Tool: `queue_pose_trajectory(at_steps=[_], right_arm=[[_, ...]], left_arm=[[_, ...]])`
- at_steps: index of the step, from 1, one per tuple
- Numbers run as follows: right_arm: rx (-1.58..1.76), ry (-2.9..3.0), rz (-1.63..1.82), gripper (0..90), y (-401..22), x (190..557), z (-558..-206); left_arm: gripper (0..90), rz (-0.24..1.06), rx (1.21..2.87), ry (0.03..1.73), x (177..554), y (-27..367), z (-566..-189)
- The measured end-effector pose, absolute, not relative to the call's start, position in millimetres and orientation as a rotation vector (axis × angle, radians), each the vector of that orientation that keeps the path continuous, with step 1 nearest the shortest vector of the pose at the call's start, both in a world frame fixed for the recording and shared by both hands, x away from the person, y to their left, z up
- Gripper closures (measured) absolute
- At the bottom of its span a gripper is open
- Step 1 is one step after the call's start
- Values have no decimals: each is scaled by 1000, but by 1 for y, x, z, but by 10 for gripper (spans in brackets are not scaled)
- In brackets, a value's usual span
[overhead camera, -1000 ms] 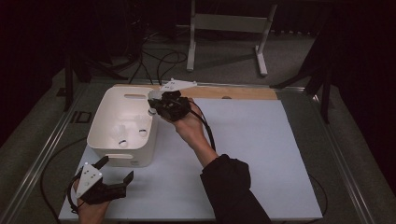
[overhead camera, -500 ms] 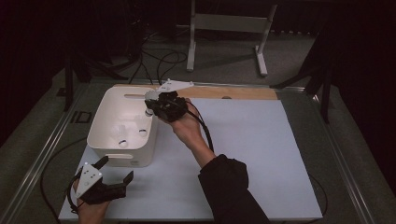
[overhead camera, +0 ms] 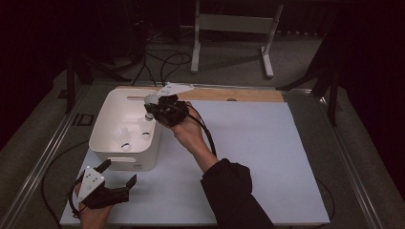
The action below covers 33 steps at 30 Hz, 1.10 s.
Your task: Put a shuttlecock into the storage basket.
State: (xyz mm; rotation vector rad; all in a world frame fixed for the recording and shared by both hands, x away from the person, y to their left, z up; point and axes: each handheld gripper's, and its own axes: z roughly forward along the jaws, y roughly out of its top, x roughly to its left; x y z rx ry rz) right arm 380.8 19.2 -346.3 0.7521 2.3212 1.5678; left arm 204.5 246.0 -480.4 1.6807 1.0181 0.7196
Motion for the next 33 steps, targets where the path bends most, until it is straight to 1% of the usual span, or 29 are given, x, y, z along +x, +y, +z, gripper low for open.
queue_pose_trajectory(at_steps=[33], right_arm=[[662,2406,1541,891,45,368,-353]], left_arm=[[2,717,1679,1018,204,246,-480]])
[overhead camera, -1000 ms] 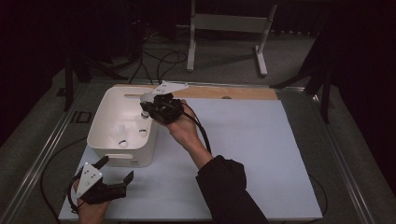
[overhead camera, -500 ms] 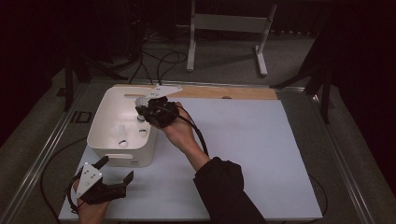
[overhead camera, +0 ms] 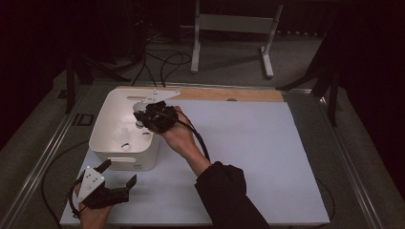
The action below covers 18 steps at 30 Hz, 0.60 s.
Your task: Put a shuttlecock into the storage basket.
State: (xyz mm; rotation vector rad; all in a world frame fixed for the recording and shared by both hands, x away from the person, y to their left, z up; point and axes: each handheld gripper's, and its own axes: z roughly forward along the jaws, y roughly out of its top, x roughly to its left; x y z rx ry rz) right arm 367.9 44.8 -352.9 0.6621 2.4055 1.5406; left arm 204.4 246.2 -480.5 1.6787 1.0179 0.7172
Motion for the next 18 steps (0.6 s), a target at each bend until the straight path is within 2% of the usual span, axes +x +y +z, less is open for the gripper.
queue_pose_trajectory(at_steps=[7,8,12,13,16,18], right_arm=[[653,2410,1547,873,47,367,-353],[651,2411,1552,805,47,367,-353],[679,2417,1603,400,45,371,-353],[708,2426,1593,337,45,372,-354],[750,2419,1551,222,43,375,-356],[774,2410,1538,188,41,377,-357]], left_arm=[[2,717,1679,1018,204,246,-481],[2,716,1678,1017,204,246,-481],[2,717,1680,1017,204,246,-481],[2,717,1680,1017,204,246,-481],[2,717,1680,1017,204,246,-480],[2,718,1680,1017,204,246,-481]])
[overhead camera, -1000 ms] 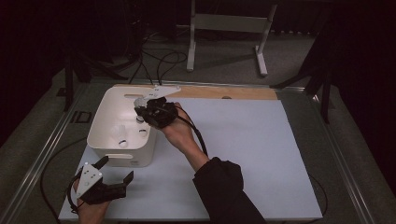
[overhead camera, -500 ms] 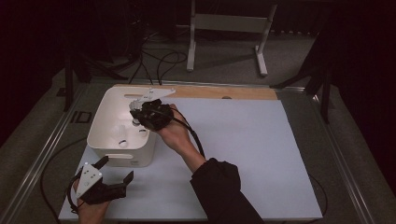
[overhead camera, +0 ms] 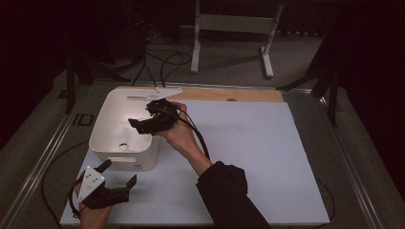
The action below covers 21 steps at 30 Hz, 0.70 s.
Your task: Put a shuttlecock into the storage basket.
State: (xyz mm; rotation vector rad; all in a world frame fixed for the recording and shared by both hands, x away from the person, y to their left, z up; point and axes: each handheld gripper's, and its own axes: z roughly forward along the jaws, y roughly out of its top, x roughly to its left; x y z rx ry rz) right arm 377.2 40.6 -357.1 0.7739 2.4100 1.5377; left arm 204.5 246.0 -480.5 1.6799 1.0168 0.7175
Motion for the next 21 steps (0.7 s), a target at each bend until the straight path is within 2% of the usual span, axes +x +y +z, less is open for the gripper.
queue_pose_trajectory(at_steps=[5,21], right_arm=[[805,2390,1516,157,34,382,-361],[838,2351,1469,137,10,390,-368]], left_arm=[[2,718,1680,1016,204,246,-481],[2,718,1682,1017,204,246,-480]])
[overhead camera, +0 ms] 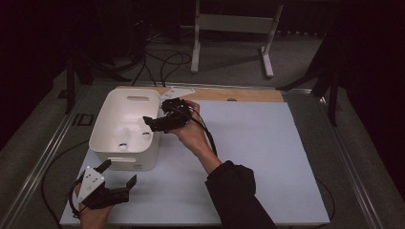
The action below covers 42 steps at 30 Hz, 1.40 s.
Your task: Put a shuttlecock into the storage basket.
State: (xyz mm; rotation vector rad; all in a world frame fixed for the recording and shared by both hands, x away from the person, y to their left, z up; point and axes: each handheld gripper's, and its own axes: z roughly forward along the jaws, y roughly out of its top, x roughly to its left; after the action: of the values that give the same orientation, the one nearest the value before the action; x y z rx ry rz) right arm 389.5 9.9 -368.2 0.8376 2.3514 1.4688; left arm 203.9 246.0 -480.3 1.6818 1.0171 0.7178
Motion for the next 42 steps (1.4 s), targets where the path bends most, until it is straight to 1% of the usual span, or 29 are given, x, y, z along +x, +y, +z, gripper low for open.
queue_pose_trajectory(at_steps=[14,27,42], right_arm=[[884,2306,1441,133,-16,394,-376],[963,2242,1424,116,-49,392,-382],[991,2152,1394,117,-101,372,-384]], left_arm=[[2,718,1679,1017,204,246,-480],[2,718,1677,1017,204,246,-480],[2,716,1681,1015,204,245,-480]])
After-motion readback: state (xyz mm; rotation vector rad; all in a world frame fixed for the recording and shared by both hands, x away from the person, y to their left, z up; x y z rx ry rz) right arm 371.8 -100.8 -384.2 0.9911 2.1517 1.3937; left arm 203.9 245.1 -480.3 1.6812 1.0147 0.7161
